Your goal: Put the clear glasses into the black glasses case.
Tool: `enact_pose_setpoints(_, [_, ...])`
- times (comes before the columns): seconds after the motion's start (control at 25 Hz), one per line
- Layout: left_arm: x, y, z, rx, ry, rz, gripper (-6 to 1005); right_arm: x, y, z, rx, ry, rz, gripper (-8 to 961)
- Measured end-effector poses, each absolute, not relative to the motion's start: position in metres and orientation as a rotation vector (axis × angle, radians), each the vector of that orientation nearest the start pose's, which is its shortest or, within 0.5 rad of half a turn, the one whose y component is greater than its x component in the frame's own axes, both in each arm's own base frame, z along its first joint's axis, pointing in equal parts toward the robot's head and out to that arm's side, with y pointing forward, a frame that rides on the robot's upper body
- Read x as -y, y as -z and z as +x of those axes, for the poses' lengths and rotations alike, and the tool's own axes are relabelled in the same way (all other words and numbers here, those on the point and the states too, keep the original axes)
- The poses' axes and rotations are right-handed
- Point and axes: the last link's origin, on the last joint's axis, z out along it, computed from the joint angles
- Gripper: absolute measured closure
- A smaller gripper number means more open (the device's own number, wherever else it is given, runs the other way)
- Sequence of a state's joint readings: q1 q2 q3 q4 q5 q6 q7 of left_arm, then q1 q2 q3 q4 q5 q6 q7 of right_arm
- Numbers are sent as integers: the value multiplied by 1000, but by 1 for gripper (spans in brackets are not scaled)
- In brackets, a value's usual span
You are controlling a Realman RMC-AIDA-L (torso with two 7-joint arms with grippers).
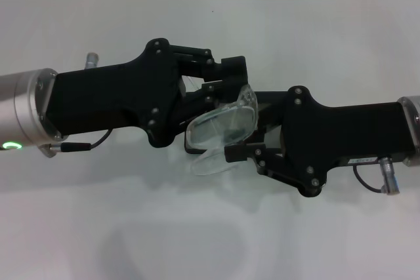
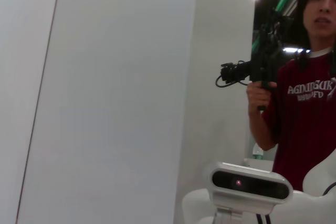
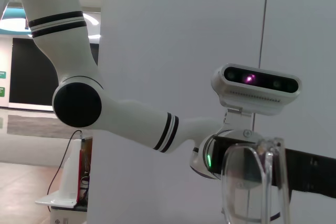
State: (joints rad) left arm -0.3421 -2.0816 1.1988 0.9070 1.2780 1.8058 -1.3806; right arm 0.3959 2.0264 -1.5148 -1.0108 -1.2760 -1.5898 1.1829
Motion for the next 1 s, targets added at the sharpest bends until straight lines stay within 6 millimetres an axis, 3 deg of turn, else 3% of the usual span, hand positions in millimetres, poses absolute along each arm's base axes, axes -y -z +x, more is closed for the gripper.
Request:
enact_pose_setpoints(0.44, [-276,-25,-179,176,1446,-2747,824,-279,18,144,289,-1163,-2927,883])
enact_pose_setpoints(0.8, [-288,-59,-197,219,1546,-2466,823,-270,9,152,315,-1272,-2800,882])
enact_pose_setpoints(1.0, [-292,-68,-211,289,1574,-2345,823,-252,0,156,472,-1386,-2719,882])
